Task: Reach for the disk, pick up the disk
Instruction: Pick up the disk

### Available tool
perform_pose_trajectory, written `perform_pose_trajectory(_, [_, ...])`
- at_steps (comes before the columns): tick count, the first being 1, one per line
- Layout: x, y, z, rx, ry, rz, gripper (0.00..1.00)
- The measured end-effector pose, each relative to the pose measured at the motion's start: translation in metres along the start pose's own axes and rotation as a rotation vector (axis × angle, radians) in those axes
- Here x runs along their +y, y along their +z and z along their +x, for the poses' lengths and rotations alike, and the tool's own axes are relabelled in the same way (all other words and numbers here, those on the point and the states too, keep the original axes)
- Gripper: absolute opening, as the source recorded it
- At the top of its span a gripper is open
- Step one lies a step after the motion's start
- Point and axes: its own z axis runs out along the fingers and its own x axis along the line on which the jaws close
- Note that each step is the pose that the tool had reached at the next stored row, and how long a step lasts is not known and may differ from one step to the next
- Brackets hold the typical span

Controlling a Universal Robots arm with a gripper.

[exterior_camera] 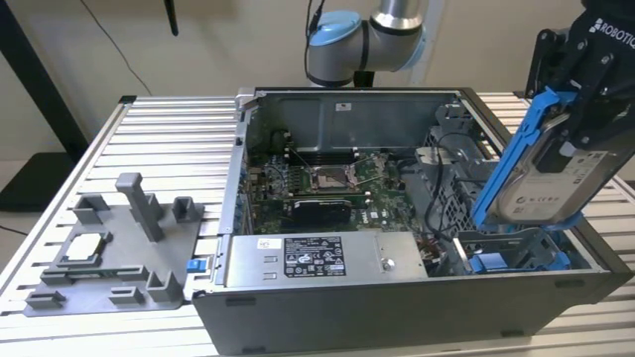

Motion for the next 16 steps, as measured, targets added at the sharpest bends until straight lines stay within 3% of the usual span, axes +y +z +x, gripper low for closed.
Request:
perform_pose_trajectory(8, [-0.0004, 0.0179, 0.0014, -0.0032, 0.001, -0.0001, 0.0])
perform_pose_trajectory(16, [-0.0006, 0.0199, 0.0028, -0.003, -0.001, -0.0001, 0.0])
